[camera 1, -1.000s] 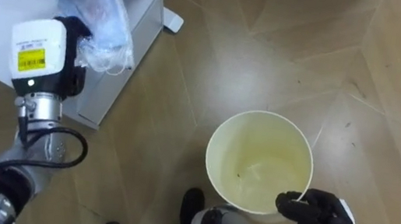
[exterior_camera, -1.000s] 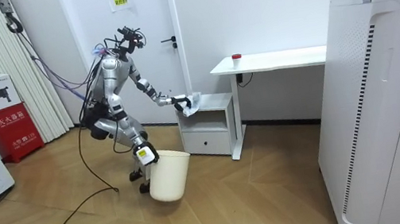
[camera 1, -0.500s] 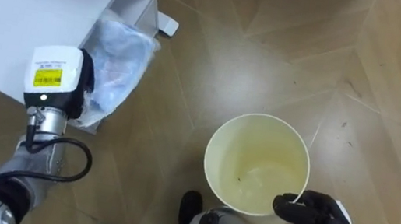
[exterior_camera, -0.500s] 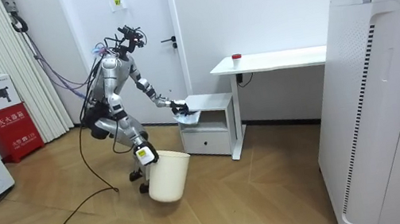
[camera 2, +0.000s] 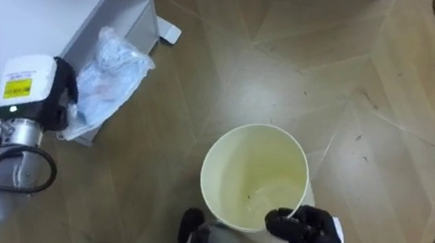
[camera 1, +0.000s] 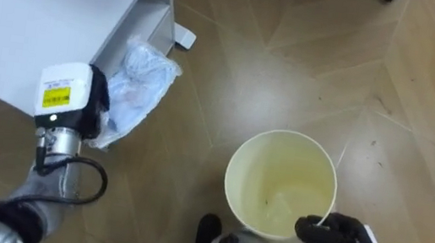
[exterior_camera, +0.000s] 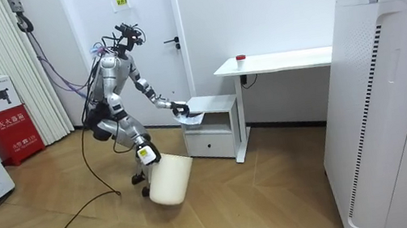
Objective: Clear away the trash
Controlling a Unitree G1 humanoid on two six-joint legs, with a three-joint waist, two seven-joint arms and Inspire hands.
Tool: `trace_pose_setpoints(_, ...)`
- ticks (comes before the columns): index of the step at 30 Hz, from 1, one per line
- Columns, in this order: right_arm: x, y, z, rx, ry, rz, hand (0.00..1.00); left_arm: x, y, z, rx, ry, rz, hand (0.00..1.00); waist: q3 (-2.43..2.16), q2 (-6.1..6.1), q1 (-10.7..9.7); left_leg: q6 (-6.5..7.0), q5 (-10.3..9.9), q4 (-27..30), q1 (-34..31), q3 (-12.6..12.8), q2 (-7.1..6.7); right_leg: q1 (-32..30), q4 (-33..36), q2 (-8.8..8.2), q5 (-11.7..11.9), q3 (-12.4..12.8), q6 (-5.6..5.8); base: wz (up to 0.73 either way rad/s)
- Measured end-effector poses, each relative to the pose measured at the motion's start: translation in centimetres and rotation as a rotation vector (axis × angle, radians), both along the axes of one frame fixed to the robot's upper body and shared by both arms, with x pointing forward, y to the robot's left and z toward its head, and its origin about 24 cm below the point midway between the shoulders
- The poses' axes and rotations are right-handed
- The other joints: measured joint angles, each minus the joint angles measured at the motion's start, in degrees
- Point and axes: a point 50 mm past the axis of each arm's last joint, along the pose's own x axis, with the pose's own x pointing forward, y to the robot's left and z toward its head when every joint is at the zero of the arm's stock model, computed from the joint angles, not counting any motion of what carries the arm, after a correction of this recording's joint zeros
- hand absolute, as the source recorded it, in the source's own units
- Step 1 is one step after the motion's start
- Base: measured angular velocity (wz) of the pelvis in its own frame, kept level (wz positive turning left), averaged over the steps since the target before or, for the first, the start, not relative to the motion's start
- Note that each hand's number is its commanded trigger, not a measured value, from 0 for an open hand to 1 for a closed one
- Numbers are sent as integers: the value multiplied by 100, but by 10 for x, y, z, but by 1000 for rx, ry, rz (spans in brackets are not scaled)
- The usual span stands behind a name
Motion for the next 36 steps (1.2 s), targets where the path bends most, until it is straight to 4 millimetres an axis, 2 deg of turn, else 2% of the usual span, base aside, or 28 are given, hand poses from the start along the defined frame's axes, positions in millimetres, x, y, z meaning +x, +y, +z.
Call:
trace_pose_setpoints(4,-6,4,-5,-22,1,28,100,-16,-29,-23,-168,26,-95,100,-11,-11,33,2,26,-272,477,240,14,343,-186,21,28,106,52,-5)
trace_pose_setpoints(6,-10,9,-9,-28,-2,34,100,-23,-43,-33,-211,64,-138,100,-34,-32,46,-10,78,-447,648,302,-4,474,-300,14,48,141,83,2)
trace_pose_setpoints(7,-13,11,-11,-26,2,32,100,-28,-52,-40,-231,90,-174,100,-61,-66,59,-8,85,-501,729,359,-4,515,-327,17,51,168,86,0)
trace_pose_setpoints(8,-14,12,-12,-30,1,36,100,-31,-56,-43,-236,105,-191,100,-64,-70,56,0,90,-523,761,378,-6,539,-343,18,52,175,88,-5)
trace_pose_setpoints(10,-15,15,-13,-49,-1,53,100,-41,-73,-54,-270,158,-261,100,-142,-75,71,12,104,-582,804,435,-2,561,-396,32,65,204,109,-5)
trace_pose_setpoints(13,-15,21,-14,-39,-5,50,100,-48,-94,-62,-295,223,-333,100,-161,-85,82,15,104,-599,869,432,11,634,-455,67,86,212,137,-5)
trace_pose_setpoints(15,-16,25,-15,-35,-1,62,100,-51,-103,-65,-338,263,-365,100,-223,-114,86,19,105,-610,896,434,11,650,-468,75,94,227,143,-6)
trace_pose_setpoints(16,-15,29,-15,-33,-3,74,100,-52,-108,-65,-369,283,-383,100,-239,-134,87,20,106,-609,907,435,12,662,-469,75,97,228,147,0)
trace_pose_setpoints(20,-12,37,-12,-35,-26,112,100,-54,-118,-68,-420,356,-435,100,-244,-144,91,37,94,-603,978,471,33,717,-472,80,106,239,148,0)
trace_pose_setpoints(28,-7,59,-5,-24,-75,197,100,-65,-138,-74,-397,487,-590,100,-254,-130,137,39,93,-599,999,481,46,725,-466,85,115,246,133,0)
trace_pose_setpoints(35,-9,63,-6,-21,-75,225,100,-70,-140,-80,-388,555,-627,100,-268,-137,207,48,89,-619,1075,582,53,718,-460,101,128,333,151,-4)
trace_pose_setpoints(36,-9,64,-6,-22,-75,230,100,-70,-140,-80,-387,558,-629,100,-284,-139,218,50,87,-618,1085,594,53,718,-456,103,130,346,153,-5)
